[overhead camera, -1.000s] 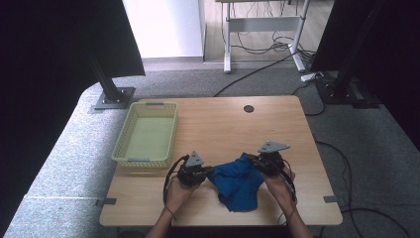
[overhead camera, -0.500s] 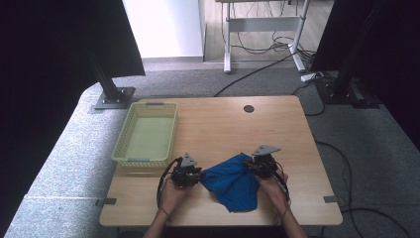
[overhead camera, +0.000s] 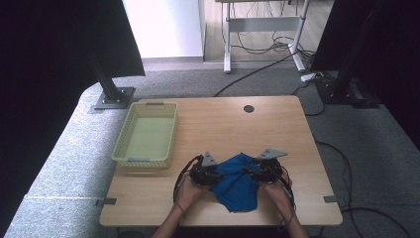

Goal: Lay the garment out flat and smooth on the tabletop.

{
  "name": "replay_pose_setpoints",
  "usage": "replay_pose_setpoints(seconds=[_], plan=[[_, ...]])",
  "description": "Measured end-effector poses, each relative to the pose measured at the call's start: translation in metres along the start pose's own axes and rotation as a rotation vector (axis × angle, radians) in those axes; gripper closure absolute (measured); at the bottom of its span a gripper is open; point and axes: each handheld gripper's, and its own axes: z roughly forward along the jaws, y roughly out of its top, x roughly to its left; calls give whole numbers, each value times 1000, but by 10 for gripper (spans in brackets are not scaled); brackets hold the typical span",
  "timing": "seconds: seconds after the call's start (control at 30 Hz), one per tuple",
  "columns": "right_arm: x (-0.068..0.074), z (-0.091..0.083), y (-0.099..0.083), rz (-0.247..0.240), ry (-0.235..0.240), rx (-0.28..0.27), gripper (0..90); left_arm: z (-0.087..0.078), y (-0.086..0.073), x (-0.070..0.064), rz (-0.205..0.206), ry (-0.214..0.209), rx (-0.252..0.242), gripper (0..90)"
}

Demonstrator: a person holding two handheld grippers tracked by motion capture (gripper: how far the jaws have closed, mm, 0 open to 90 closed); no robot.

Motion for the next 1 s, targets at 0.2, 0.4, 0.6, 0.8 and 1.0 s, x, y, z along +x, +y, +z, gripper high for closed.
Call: replay_pose_setpoints(seconds=[0.2, 0.4, 0.6, 0.8, 1.0], plan=[[4, 5, -18, -27, 8, 64, 292, 10, -2, -1, 10, 34, 38, 602], [7, 8, -24, -78, -13, 82, 271, 7, -4, 8, -19, 64, 30, 770], [4, 5, -28, -85, -17, 83, 274, -3, -10, 31, -87, 122, 22, 796], [2, 2, -30, -88, -12, 86, 276, -12, -12, 44, -145, 100, -9, 678], [2, 2, -30, -88, -10, 84, 275, 1, 5, 27, -51, 48, -19, 500]])
